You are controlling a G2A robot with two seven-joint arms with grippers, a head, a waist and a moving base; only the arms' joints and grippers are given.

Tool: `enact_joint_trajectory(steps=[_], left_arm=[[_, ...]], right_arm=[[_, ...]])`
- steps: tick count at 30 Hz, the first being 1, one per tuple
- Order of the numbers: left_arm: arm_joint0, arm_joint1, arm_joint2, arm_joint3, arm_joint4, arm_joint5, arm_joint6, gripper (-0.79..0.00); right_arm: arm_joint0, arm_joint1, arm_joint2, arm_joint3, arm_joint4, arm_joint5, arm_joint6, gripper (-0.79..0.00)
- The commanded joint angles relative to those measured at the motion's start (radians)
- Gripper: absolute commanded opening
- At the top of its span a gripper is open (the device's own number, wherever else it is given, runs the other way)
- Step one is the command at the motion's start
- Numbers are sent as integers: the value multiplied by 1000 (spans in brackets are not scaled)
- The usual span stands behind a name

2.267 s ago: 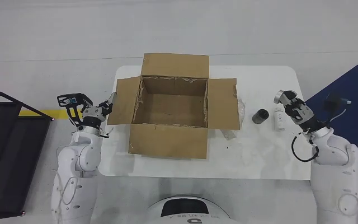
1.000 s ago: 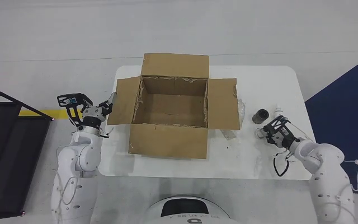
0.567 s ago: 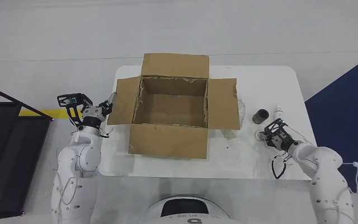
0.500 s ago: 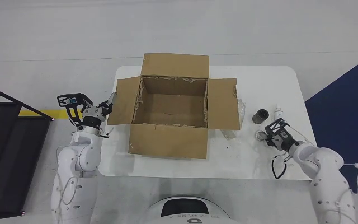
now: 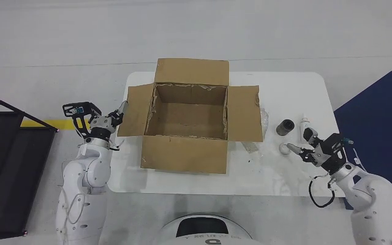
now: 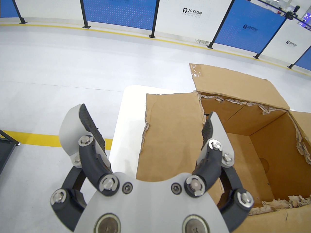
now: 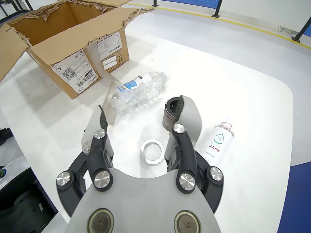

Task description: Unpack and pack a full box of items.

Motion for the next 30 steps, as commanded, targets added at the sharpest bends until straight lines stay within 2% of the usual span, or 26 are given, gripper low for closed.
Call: enact_joint_trajectory(steps=[1, 14, 21, 22, 25, 26, 30], left_arm=[[0, 0, 0, 0, 0, 0, 0, 0], [0, 0, 0, 0, 0, 0, 0, 0], [0, 0, 0, 0, 0, 0, 0, 0], [0, 0, 0, 0, 0, 0, 0, 0], [0, 0, 0, 0, 0, 0, 0, 0], [0, 0, 0, 0, 0, 0, 0, 0], [0, 0, 0, 0, 0, 0, 0, 0]], right_arm=[[0, 0, 0, 0, 0, 0, 0, -15], [0, 0, -2, 0, -1, 3, 2, 0], [15, 6, -24, -16, -26, 20, 107, 0], [15, 7, -24, -22, -28, 29, 121, -71], [16, 9, -34, -35, -39, 46, 181, -400], [20, 11, -38, -38, -45, 52, 210, -440], [52, 14, -74, -40, -72, 97, 335, -437]])
